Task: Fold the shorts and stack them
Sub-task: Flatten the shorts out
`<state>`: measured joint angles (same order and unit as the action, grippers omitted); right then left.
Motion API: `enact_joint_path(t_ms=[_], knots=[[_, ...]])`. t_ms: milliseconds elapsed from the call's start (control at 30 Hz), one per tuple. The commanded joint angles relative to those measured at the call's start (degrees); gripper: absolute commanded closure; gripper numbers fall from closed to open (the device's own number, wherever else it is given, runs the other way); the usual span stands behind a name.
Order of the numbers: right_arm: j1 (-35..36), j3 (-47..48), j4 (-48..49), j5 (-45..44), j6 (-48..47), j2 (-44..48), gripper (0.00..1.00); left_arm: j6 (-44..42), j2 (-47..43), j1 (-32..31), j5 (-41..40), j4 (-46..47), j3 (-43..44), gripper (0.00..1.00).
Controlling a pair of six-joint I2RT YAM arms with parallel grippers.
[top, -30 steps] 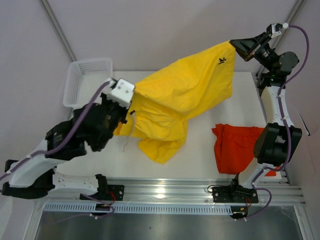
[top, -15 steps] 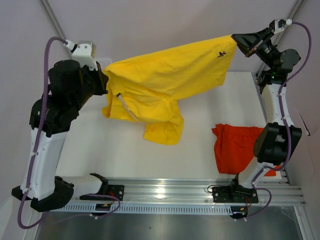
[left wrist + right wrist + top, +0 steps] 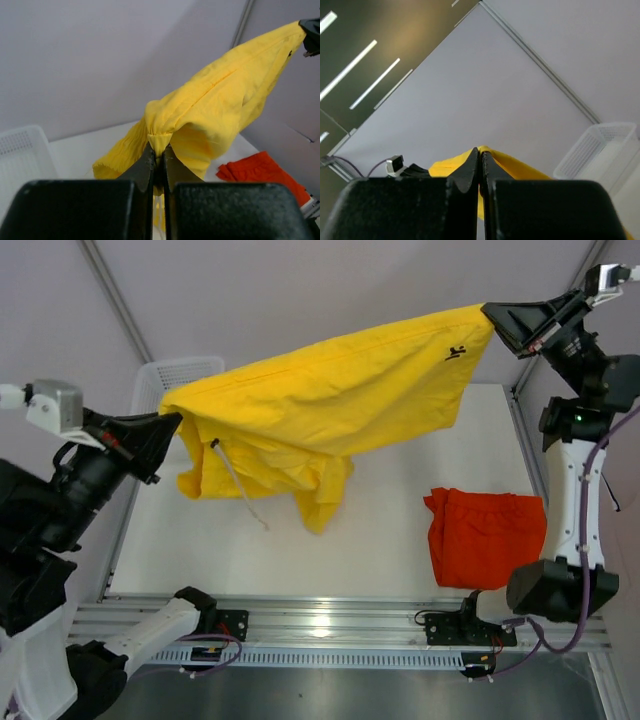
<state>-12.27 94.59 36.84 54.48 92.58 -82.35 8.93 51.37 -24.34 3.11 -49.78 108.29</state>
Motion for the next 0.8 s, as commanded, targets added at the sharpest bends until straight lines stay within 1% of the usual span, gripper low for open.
enact_joint_path(t_ms=[0, 100, 133, 167, 233, 267, 367, 433, 500, 600, 667, 767], knots=[[-0.82, 2.45, -3.95, -3.58, -8.43, 10.07, 1.00, -1.45, -2.24, 0.34, 4.97, 11.09, 0.25, 1.00], [-1.26, 2.80, -10.53, -6.74, -13.98, 14.74, 1.00, -1.64, -2.33, 0.34, 7.77, 11.90, 2.97, 1.00], [-1.26, 3.06, -12.04, -7.62, -17.31, 17.54, 1.00, -1.29, -1.64, 0.34, 9.00, 11.64, 5.76, 1.00], [-1.26, 3.15, -13.27, -8.59, -18.99, 18.96, 1.00, -0.85, -1.45, 0.34, 10.06, 11.46, 6.49, 1.00], [-1.26, 3.24, -16.00, -11.39, -23.64, 23.08, 1.00, -0.14, -1.02, 0.34, 10.51, 11.46, 8.15, 1.00], [-1.26, 3.32, -18.71, -12.46, -25.50, 24.15, 1.00, 0.03, -0.84, 0.34, 9.99, 11.46, 8.43, 1.00], [-1.26, 3.85, -21.62, -16.06, -30.85, 27.41, 1.00, -0.23, 0.74, 0.34, 9.45, 10.23, 11.32, 1.00], [-1.26, 6.04, -22.16, -16.33, -32.19, 27.59, 1.00, -0.32, 1.53, 0.43, 9.89, 10.40, 13.51, 1.00], [-1.26, 6.31, -20.06, -16.25, -32.37, 27.76, 1.00, -0.05, 1.63, 0.34, 12.17, 12.33, 13.70, 1.00], [-1.18, 5.79, -21.01, -17.56, -33.86, 28.82, 1.00, 0.65, -0.66, 0.43, 14.20, 17.43, 9.93, 1.00], [-1.17, 5.79, -24.08, -17.92, -34.65, 28.21, 1.00, 0.65, 0.64, 0.34, 12.54, 15.87, 9.22, 1.00], [-1.17, 2.90, -22.53, -17.22, -33.52, 26.54, 1.00, -0.05, 5.03, 0.34, 9.38, 12.09, 10.10, 1.00]])
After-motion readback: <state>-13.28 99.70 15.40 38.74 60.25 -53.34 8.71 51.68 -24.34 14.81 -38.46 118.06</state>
